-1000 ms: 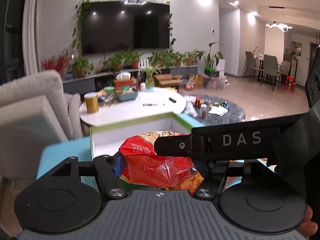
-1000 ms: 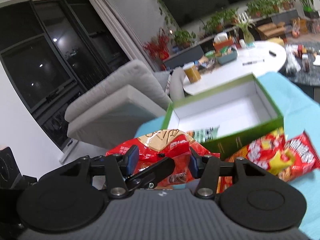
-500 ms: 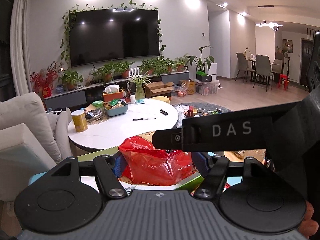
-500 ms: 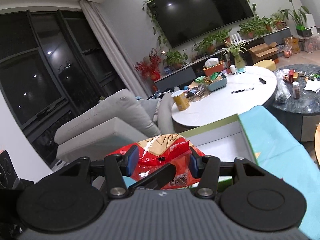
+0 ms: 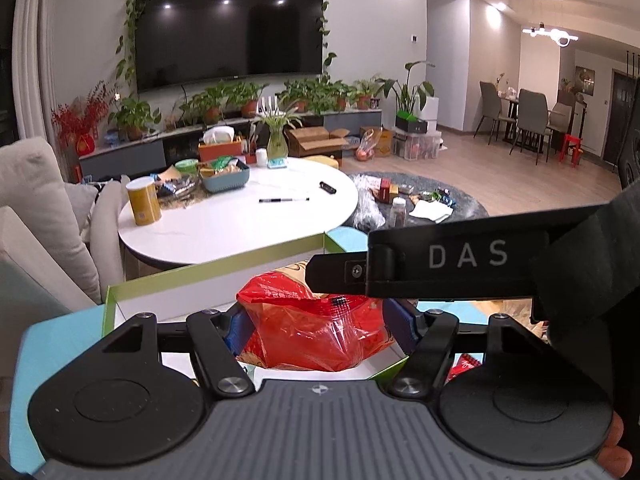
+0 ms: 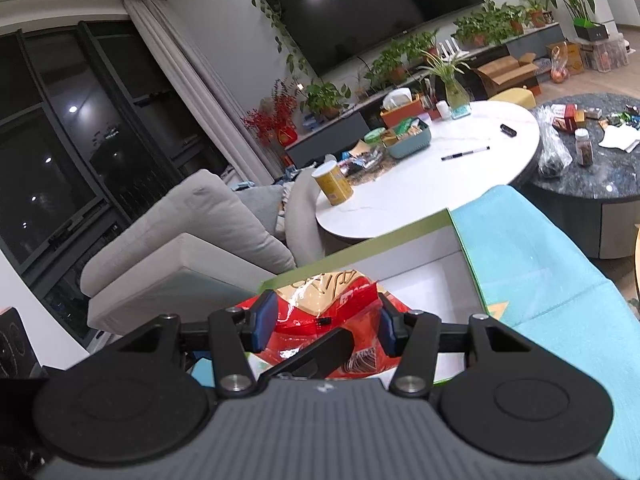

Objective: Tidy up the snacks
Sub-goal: 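Carry the red chip bag into the green box and release it, then grasp the yellow-red crayfish-print bag with the right gripper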

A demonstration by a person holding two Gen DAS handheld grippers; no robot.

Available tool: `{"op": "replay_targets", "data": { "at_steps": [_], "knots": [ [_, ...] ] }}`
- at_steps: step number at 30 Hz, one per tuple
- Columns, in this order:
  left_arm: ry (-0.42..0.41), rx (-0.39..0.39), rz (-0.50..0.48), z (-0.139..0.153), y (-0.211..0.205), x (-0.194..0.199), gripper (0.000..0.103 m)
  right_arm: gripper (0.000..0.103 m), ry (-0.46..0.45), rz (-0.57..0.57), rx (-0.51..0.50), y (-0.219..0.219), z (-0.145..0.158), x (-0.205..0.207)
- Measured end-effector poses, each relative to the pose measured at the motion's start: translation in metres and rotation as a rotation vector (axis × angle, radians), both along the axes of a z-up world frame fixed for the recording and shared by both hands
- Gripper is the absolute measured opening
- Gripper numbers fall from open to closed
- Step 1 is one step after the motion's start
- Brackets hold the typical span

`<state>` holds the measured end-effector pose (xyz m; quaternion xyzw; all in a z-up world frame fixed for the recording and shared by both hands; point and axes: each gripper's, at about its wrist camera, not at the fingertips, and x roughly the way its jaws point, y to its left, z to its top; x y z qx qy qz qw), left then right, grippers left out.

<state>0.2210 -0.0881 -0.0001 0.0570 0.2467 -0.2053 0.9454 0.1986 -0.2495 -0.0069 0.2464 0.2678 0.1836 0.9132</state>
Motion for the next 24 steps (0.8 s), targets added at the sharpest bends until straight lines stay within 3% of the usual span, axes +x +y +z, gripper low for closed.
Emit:
{"op": "replay_targets", "data": {
  "at_steps": [13,17,24],
  "knots": [
    [0.056,0.012,0.016,-0.022,0.001,0.018,0.065,0.052,0.067,0.004,-0.003,0.003,-0.020,0.015],
    [0.055,0.018,0.017,-0.022,0.000,0.022,0.071,0.052,0.076,0.001,0.015,0.000,-0.020,0.017],
    [0.027,0.079,0.117,-0.024,0.005,0.037,0.078,0.052,0.036,-0.114,-0.002,-0.008,-0.015,0.025]
  ]
}}
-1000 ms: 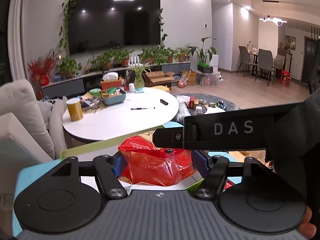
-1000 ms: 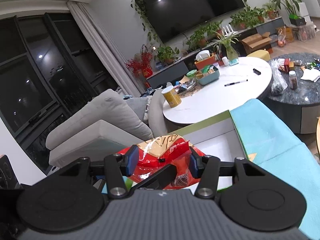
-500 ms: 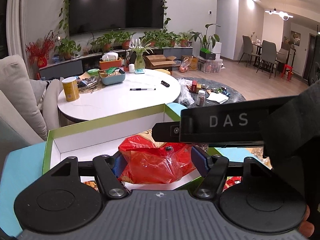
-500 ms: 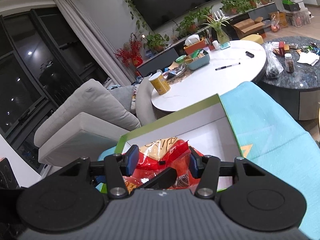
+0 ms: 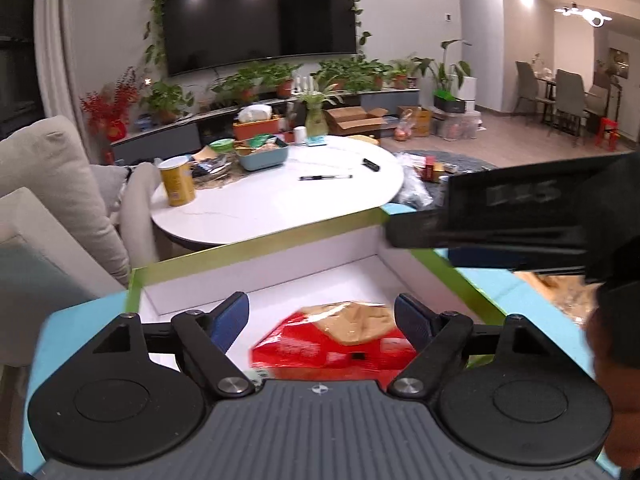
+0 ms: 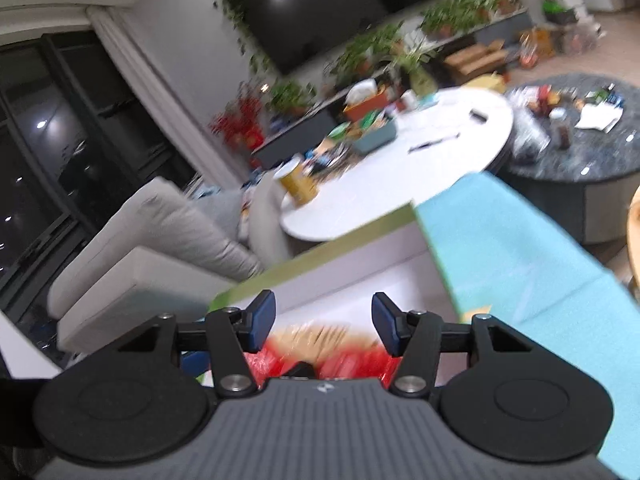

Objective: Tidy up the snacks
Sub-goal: 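Grasp the yellow-red crayfish-print bag with the right gripper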

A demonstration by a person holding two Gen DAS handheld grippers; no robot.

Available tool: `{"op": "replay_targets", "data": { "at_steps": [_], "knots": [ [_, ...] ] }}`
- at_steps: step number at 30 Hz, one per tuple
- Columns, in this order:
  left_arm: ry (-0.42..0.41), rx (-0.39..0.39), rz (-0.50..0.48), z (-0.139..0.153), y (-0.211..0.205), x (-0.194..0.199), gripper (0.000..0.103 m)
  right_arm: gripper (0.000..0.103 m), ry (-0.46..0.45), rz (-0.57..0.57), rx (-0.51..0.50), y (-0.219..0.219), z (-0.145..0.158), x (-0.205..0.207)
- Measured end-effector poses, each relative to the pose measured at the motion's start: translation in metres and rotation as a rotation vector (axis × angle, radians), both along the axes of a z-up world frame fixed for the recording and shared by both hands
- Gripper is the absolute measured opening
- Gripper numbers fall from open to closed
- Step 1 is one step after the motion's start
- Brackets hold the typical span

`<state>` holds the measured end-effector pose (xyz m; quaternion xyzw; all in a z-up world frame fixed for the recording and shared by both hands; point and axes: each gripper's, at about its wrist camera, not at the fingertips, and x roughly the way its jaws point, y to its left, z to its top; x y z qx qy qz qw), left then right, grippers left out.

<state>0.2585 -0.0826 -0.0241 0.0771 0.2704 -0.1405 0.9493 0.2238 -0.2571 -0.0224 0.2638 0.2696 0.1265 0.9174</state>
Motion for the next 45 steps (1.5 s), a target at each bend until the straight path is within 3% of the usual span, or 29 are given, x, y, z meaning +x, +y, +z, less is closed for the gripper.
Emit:
{"op": "replay_targets", "data": {
  "at_steps": [15,30,37,45],
  "knots": [
    [0.018,-0.018,0.034,-0.001,0.018,-0.009,0.078,0.053,-0.008,0.014,-0.014,-0.006,0.000,-0.014],
    [-0.017,-0.044,0.054,0.017,0.040,-0.058,0.084,0.053,-0.029,0.037,-0.072,-0.011,0.011,-0.050],
    [0.024,-0.063,0.065,0.005,0.050,-0.083,0.084,0.053,0.007,0.044,-0.174,-0.014,-0.003,-0.066],
    [0.086,-0.067,0.059,-0.010,0.048,-0.094,0.085,0.053,0.077,0.055,-0.198,-0.013,-0.025,-0.067]
  ]
}}
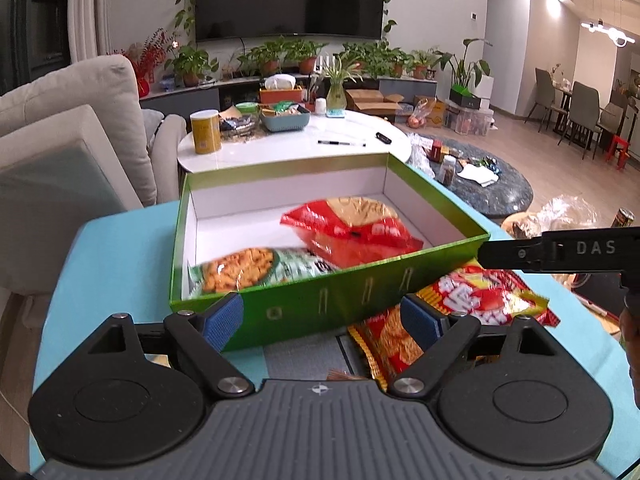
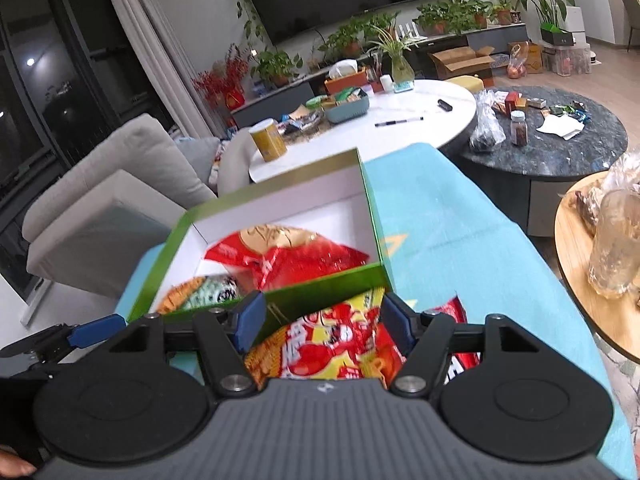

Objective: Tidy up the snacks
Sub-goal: 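Grasp the yellow-red crayfish-print bag with the right gripper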

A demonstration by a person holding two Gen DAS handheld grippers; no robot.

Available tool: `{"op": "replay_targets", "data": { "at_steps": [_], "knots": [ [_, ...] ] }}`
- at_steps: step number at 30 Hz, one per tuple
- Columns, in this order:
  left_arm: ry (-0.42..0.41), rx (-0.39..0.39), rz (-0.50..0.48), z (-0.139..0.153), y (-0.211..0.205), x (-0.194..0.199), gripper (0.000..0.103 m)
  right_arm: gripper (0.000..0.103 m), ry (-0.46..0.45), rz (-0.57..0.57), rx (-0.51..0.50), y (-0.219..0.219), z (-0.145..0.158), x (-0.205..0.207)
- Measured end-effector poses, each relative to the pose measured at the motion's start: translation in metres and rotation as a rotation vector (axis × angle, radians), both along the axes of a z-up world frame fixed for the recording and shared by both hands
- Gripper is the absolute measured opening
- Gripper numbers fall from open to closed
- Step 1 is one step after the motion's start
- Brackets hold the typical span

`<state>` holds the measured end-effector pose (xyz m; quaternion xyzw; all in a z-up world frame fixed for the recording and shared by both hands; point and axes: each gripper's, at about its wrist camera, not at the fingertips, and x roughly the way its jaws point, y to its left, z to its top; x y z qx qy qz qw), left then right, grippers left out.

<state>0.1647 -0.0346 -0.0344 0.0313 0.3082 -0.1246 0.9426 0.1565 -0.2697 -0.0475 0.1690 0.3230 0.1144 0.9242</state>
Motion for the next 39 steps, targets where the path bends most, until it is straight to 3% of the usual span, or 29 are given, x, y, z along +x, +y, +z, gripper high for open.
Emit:
{"op": "replay_targets", "data": {
  "at_steps": [10,12,30,39],
  "knots": [
    [0.062,-0.012,-0.029,-0.015,-0.005,-0.002,0.085,0.053,0.074,0.031,-0.004,0.003,-0.023,0.002],
    [0.067,-0.007,-0.039,-0.016,-0.008,-0.003,0.085,0.045,0.081,0.025,-0.019,0.002,-0.028,0.001],
    [0.183,0.020,-0.201,-0.040,-0.056,0.003,0.086,0.045,0.072,0.029,0.098,-0.027,-0.039,-0.013],
    [0.281,-0.056,-0.231,-0.054,-0.060,0.025,0.087,0.045,0.060,0.040,0.100,-0.028,-0.040,-0.013]
  ]
}}
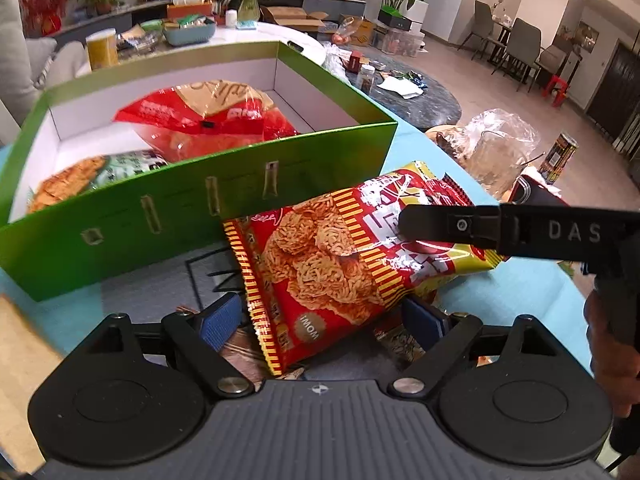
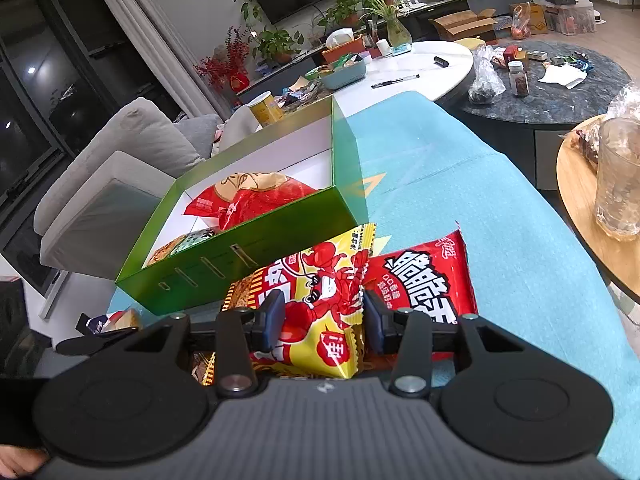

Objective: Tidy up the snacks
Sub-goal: 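Grasp the yellow-red crayfish-print bag with the right gripper, then lower the crayfish-print bag into the green box and open the right gripper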

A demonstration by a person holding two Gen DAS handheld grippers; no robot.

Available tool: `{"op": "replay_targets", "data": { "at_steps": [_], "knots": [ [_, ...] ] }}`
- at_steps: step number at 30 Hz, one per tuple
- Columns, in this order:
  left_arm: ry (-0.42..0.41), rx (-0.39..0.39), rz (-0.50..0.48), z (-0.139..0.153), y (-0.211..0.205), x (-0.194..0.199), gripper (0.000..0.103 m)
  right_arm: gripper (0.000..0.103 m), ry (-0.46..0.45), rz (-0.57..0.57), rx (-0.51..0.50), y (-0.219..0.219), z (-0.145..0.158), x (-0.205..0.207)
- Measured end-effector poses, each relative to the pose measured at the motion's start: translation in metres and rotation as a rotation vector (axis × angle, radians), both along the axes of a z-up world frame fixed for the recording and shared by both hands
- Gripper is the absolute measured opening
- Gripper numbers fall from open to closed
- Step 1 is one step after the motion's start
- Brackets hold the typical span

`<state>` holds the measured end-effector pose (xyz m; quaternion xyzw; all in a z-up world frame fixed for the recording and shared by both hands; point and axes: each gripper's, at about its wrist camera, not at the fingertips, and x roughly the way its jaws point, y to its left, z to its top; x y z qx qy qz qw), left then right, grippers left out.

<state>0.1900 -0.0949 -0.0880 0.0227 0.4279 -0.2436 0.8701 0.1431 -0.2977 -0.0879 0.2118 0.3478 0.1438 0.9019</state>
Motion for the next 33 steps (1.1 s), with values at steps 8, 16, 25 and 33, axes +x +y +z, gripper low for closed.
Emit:
{"op": "replay_targets", "data": {
  "at_steps": [8,16,25,33],
  "knots": [
    [-0.010,0.001,-0.020,-0.005,-0.006,0.000,0.086,0.045,-0.013,0.005,-0.023,0.003,0.001,-0.001],
    [-0.055,-0.031,-0.037,0.012,-0.004,-0.012,0.077,0.045,-0.030,0.021,-0.037,0.008,0.009,-0.007],
    [-0.160,-0.051,-0.019,0.045,0.010,-0.029,0.077,0.045,-0.092,0.025,-0.013,0.015,0.035,-0.020],
    [-0.264,-0.032,0.026,0.077,0.032,-0.036,0.077,0.045,-0.153,0.046,0.023,0.032,0.059,-0.014]
  ]
}}
